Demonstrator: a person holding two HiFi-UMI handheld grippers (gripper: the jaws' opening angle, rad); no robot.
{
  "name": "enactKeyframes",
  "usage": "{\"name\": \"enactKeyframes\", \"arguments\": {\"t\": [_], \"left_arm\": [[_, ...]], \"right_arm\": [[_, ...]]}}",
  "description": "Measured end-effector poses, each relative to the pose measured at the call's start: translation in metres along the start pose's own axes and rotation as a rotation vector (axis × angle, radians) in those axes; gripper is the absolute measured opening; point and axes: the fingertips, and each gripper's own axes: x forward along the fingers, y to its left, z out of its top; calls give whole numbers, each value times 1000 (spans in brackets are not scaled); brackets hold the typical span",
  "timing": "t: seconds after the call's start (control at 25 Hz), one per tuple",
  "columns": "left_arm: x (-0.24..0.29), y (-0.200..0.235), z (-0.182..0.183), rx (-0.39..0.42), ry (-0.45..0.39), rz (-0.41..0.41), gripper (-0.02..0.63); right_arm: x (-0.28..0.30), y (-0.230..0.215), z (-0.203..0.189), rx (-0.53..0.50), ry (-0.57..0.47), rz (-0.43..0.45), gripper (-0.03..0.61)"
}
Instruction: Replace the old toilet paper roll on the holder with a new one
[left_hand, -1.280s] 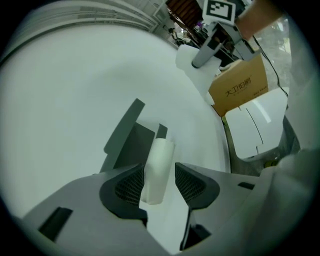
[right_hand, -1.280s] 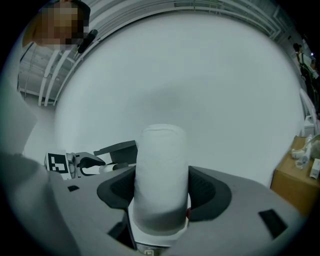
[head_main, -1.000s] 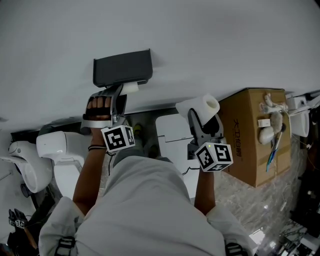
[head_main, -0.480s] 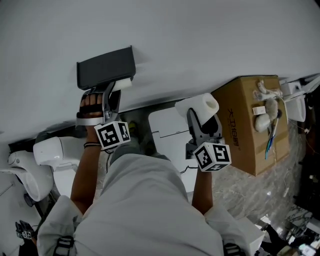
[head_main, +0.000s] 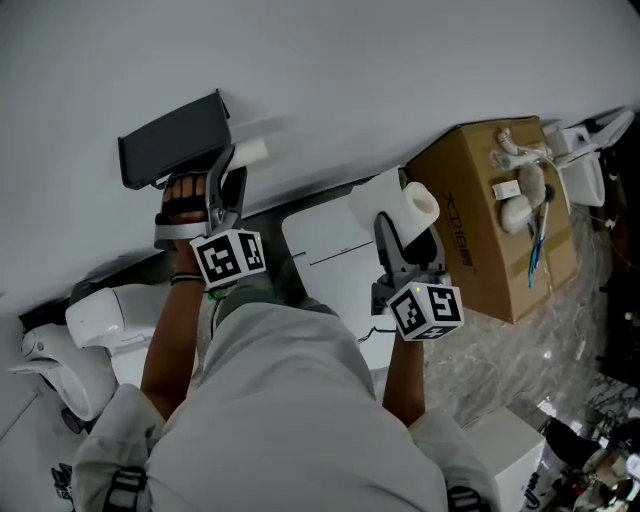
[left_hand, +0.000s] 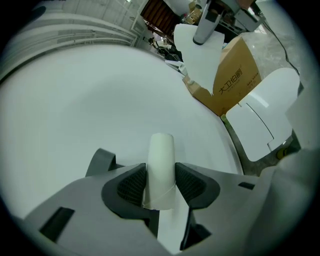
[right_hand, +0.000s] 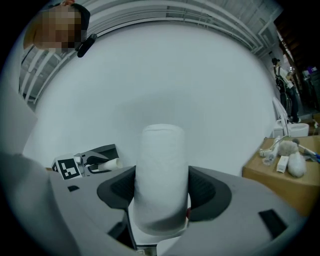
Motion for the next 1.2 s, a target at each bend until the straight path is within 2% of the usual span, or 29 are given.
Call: {"name": "enactKeyframes", "arguments": {"t": [0.2,0.36,0.52,0.6,0.72,0.88,1.2], "left_arm": [[5,-6,38,-14,-90,-16,198],[0,-16,63,-142,-166,-76,198],[-9,-27,80,-203,-211,-116,198],[-15,-28,84,-269,-230,-134,198],[-27,-28,86,-374,-257,-153,198],[-44,-26,81,-469,-266,-144,198],[-81,-13,53,-653,-256,-66,198]], "right_arm": [[-18,-20,1,7,-13,-41,302],[-36,-38,0,35,-25,-85,302],[-52,-51,1,54,-40,-116,302],[-57,-54,3,66,-52,-124,302],[-62,-56,6,82,-62,-130,302],[-65,-59,10,116,-83,-112,302],[-57,-46,14,219,-109,-23,302]]}}
